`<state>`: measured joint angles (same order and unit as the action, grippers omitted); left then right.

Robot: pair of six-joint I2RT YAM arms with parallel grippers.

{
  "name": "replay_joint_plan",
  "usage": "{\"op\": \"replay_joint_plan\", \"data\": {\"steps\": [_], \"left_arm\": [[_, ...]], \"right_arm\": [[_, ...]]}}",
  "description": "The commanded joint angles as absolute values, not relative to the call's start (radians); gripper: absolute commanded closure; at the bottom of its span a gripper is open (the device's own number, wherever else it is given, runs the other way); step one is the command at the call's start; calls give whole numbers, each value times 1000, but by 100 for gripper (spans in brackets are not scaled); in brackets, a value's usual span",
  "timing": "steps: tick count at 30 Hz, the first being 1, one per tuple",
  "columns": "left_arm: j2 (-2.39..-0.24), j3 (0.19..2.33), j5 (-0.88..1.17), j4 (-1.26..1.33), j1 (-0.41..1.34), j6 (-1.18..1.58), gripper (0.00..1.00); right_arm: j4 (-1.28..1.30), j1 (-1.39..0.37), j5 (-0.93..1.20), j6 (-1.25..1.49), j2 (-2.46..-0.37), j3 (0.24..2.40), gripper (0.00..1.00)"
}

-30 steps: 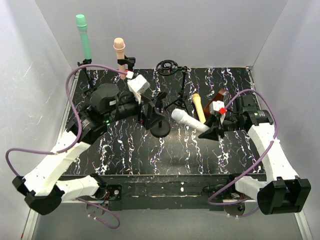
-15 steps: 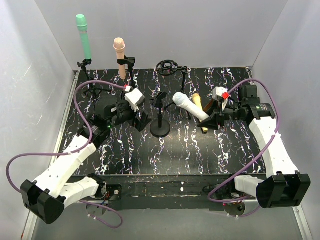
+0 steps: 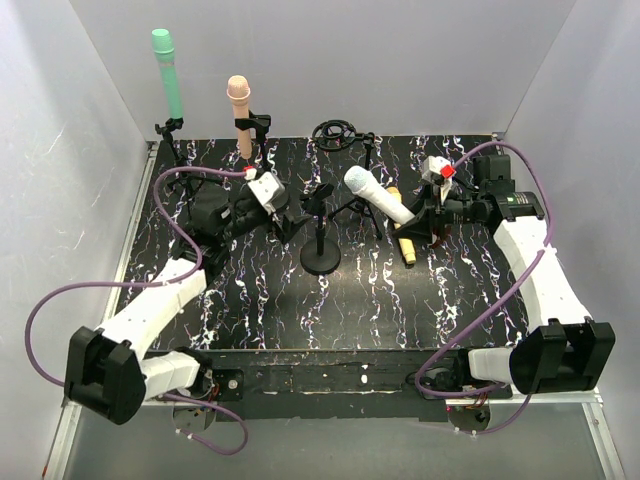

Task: Attach the microphones to the stand

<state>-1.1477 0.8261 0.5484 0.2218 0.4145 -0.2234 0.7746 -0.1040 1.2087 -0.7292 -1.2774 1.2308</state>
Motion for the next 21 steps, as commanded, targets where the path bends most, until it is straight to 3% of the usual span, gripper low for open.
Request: {"op": "replay_joint_plan", "data": {"steps": [1, 15, 21], "left_arm": [[-1218, 830, 632, 373, 406, -204, 2], [-1362, 847, 755, 535, 402, -83, 2], [-1384, 844, 767, 572, 402, -34, 10]], "right_arm": [[723, -123, 1239, -701, -1289, 1287, 99], [703, -140, 1233, -675, -1315, 1281, 99], [701, -144, 1232, -673, -1316, 1272, 99]]}}
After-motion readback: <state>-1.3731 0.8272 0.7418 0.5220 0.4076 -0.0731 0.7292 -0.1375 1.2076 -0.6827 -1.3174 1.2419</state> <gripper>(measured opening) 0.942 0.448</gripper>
